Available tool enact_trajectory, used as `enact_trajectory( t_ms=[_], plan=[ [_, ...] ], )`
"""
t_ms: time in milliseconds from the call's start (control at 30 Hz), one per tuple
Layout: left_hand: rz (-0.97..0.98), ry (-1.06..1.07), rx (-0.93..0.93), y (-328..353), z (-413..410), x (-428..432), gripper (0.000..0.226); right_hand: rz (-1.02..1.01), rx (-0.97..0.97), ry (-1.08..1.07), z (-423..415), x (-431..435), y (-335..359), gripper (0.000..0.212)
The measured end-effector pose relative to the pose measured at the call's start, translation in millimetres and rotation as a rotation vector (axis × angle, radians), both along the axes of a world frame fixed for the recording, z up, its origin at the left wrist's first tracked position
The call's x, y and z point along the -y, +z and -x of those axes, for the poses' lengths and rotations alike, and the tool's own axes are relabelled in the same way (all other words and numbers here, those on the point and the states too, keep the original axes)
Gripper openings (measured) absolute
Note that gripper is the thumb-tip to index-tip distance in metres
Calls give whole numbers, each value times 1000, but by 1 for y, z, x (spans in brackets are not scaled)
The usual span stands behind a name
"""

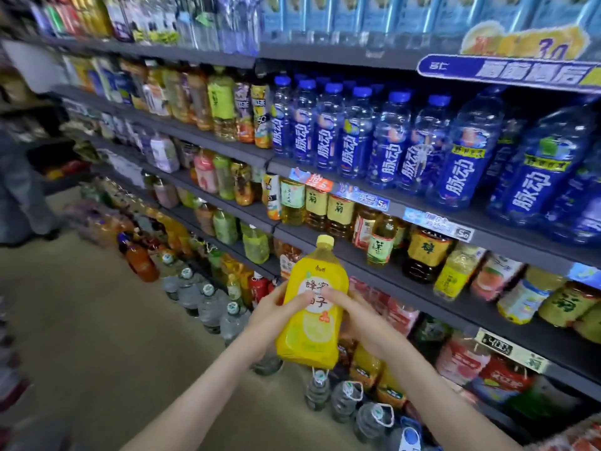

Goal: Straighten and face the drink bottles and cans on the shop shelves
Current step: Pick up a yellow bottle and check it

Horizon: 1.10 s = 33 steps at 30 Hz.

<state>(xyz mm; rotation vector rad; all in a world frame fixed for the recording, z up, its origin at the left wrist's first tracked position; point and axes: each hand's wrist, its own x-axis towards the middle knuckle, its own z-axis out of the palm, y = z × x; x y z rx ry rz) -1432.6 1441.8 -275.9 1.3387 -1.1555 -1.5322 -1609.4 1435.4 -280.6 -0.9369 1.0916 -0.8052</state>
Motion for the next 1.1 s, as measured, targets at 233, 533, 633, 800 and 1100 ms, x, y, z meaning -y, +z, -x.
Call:
enact_trajectory(
  t_ms=[233,533,633,800,1100],
  plan=[
    [28,23,-32,17,-145,66,73,66,37,34,-145,73,8,65],
    [7,51,-46,21,-251,144,54,68,28,-45,-259,163,5,92],
    [-39,73,-103,10,-279,174,52,76,67,-21,-290,196,0,53],
    [-67,57,-137,-9,-342,251,48,55,30,-52,-349,277,-21,83],
    [-3,18,-65,7,-466,418,75,120,85,59,-465,443,-7,66]
  ],
)
